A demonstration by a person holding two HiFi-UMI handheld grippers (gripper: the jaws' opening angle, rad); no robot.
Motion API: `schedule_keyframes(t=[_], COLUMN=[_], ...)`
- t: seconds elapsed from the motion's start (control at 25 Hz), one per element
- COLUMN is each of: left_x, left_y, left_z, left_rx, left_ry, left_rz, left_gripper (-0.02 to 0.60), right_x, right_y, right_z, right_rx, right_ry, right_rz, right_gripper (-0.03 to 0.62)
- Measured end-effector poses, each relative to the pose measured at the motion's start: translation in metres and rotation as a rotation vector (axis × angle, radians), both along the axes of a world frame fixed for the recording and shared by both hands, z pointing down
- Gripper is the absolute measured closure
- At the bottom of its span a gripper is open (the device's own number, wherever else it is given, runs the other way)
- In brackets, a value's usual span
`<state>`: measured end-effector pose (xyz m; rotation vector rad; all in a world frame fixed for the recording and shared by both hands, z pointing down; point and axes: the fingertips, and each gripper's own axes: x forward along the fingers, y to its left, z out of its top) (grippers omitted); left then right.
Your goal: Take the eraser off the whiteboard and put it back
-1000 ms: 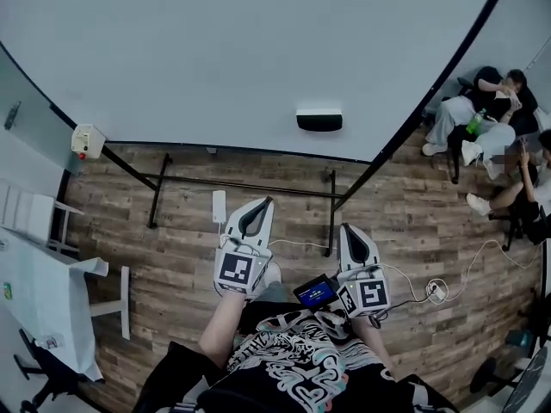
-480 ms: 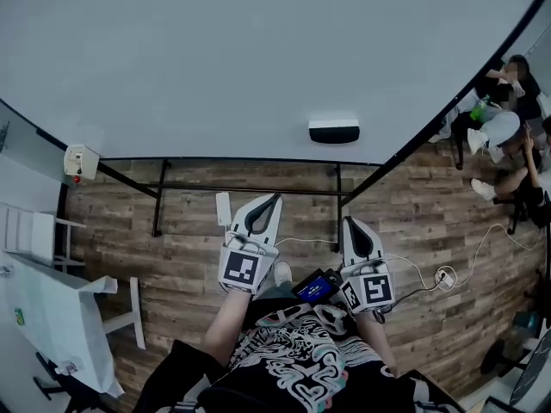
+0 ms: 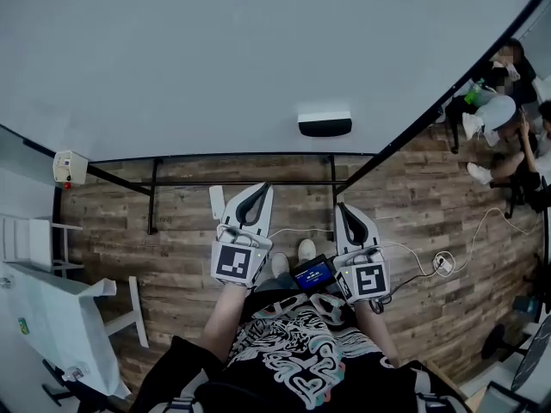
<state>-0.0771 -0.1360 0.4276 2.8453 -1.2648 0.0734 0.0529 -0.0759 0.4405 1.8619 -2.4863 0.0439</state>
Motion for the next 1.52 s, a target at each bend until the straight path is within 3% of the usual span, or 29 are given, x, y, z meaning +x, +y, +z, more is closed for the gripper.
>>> schedule_keyframes(t=[0.28, 0.6, 0.76, 0.96, 1.32, 1.52], left_x=[0.013, 0.020, 0.021, 0.021, 0.030, 0.031], left_y=[-0.006, -0.017, -0.024, -0.034, -0.048, -0.056], left_z=[-0.002, -0.001, 0.002, 0.000, 0.006, 0.012], left_rx=[0.008, 0.003, -0.031, -0.011, -0.032, -0.050], left_ry=[0.002, 0.005, -0.028, -0.014, -0.002, 0.017], left_rz=[-0.011, -0.038, -0.047, -0.064, -0.071, -0.083], left_gripper=[0.561, 0.561, 0.561, 0.561, 0.561, 0.561], right_x=[0.014, 0.022, 0.021, 0.021, 0.025, 0.026], right_y=[-0.008, -0.026, -0.038, -0.050, -0.070, -0.082], right_z=[0.001, 0.000, -0.002, -0.006, -0.001, -0.004], right_rx=[0.028, 0.037, 0.038, 0.037, 0.033, 0.055], right_ry=[0.048, 0.128, 0.145, 0.160, 0.163, 0.188], right_rz=[0.016, -0.016, -0.033, -0.053, -0.090, -0.124], right_gripper=[0.583, 0.583, 0.583, 0.580, 0.543, 0.493])
